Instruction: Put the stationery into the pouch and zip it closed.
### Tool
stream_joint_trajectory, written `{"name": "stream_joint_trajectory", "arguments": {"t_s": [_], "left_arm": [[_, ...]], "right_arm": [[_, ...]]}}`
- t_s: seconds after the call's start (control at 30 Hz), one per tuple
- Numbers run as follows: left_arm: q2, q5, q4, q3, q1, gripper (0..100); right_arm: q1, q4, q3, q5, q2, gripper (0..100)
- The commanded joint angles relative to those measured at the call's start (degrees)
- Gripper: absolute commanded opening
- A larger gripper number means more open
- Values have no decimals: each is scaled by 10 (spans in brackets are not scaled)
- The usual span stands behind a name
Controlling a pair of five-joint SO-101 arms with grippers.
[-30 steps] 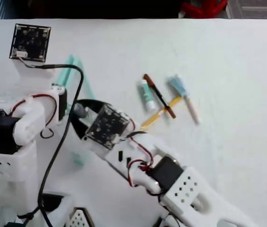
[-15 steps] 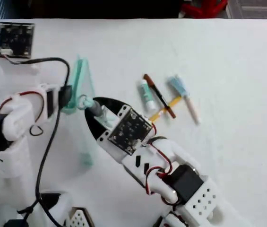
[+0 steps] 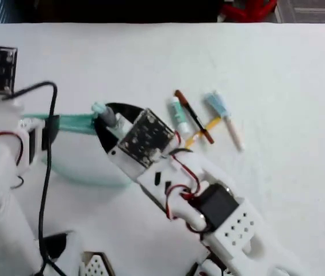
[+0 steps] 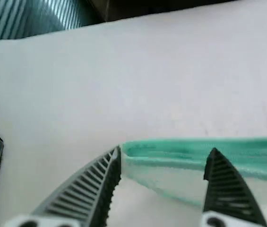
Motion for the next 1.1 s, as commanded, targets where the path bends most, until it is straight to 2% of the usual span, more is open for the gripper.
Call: {"name": "stream_joint_trajectory", "arguments": {"t_s": [0.0, 0.1, 0.3, 0.43, 0.6, 0.7, 0.87, 0.97, 1.07], "left_arm": [[-95, -6, -25, 13, 14, 286], [-163, -7, -62, 79, 23, 286], [-227, -85, -259, 380, 21, 286], [-259, -83, -351, 494, 7, 286], [-295, -9, -353, 532, 9, 286], [-316, 54, -353, 566, 36, 286], [-382, 135, -326, 588, 108, 290], [-465, 166, -254, 547, 181, 290], [-549, 184, -235, 549, 249, 290]], "right_arm": [[22, 0, -81, 6, 22, 18], [44, 34, -146, 6, 30, 18], [73, 124, -204, 6, 72, 18], [91, 139, -202, 6, 74, 18], [89, 159, -204, 6, 74, 18], [75, 159, -206, 6, 74, 18], [9, 173, -206, 7, 79, 18], [-6, 157, -210, 7, 77, 18], [-4, 147, -243, 6, 83, 18]]}}
